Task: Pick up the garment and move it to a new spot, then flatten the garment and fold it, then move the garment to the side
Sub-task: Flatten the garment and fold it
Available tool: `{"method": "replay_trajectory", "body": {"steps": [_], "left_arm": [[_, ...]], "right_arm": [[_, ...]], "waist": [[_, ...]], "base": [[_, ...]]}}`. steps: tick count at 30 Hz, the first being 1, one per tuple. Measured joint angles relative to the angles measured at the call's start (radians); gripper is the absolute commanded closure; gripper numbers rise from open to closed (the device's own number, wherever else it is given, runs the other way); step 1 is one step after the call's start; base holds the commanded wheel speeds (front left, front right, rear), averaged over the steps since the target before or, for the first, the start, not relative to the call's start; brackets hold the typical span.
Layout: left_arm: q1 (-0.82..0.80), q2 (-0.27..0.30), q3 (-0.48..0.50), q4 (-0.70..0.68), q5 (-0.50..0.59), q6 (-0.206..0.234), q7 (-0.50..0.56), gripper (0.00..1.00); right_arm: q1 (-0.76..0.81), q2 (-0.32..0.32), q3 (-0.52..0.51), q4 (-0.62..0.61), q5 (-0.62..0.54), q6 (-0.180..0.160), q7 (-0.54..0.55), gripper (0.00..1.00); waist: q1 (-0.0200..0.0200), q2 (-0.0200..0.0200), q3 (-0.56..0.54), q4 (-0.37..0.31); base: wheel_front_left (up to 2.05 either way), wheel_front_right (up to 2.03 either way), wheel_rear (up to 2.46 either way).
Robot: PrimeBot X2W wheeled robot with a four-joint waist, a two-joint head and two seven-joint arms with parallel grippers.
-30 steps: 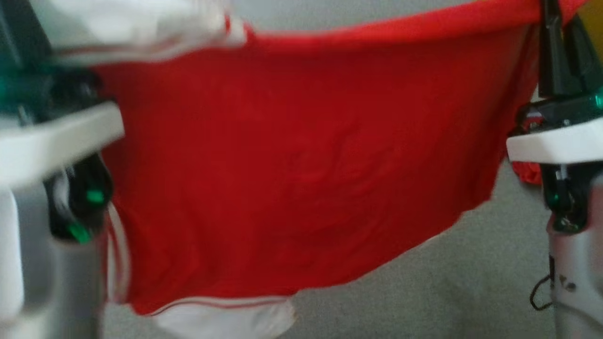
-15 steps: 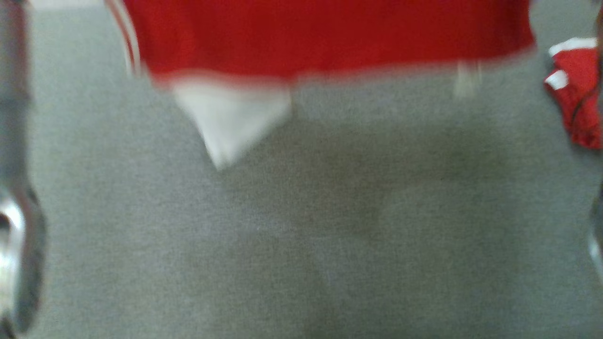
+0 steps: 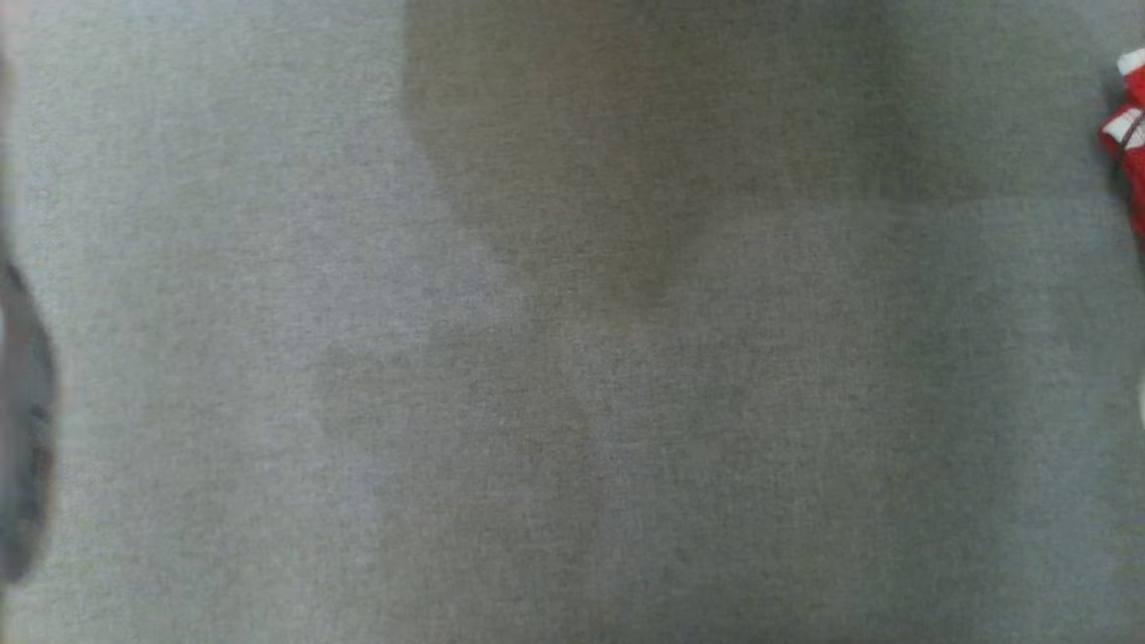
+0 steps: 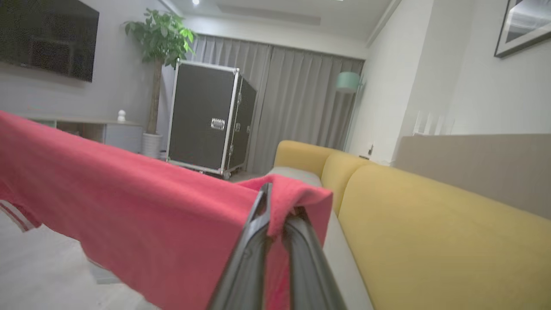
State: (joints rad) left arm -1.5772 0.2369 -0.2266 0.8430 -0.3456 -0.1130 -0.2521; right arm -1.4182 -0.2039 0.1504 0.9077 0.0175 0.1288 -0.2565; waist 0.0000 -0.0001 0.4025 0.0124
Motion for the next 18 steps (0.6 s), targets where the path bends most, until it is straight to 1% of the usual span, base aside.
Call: {"method": "replay_trajectory", "body": {"steps": [3,6,8,12,15,18], "left_arm": [[0.111,-0.027,-0.026,0.028,-0.018,-0.011,-0.005,1.00],[0.250,-0.040,-0.051,0.021,-0.037,-0.012,-0.005,1.00],[0.350,-0.042,-0.072,0.010,-0.061,-0.016,-0.005,1.00],[0.551,-0.041,-0.171,-0.041,-0.138,-0.019,-0.004,1.00],[0.681,-0.013,-0.239,-0.105,-0.187,-0.019,0.011,1.00],[0.798,0.047,-0.288,-0.175,-0.232,-0.019,0.044,1.00]], "right_arm": [[0.096,-0.004,0.016,0.023,0.004,0.000,0.000,1.00],[0.213,-0.017,0.048,0.076,0.039,0.000,0.000,1.00],[0.285,-0.022,0.091,0.120,0.070,0.000,0.001,1.00],[0.394,-0.027,0.193,0.183,0.142,0.000,0.001,1.00],[0.465,-0.033,0.284,0.197,0.208,0.000,0.020,1.00],[0.525,-0.049,0.378,0.185,0.274,0.000,0.044,1.00]], "waist": [[0.0000,0.0000,-0.018,0.011],[0.0000,0.0000,-0.047,0.020],[0.0000,0.0000,-0.071,0.024],[-0.0001,0.0000,-0.123,0.031],[-0.0002,0.0001,-0.166,0.035],[-0.0003,0.0001,-0.208,0.037]], "base": [[0.00,0.00,0.00],[0.00,0.00,0.00],[0.00,0.00,0.00],[0.00,0.00,0.00],[0.00,0.00,0.00],[0.00,0.00,0.00]]}}
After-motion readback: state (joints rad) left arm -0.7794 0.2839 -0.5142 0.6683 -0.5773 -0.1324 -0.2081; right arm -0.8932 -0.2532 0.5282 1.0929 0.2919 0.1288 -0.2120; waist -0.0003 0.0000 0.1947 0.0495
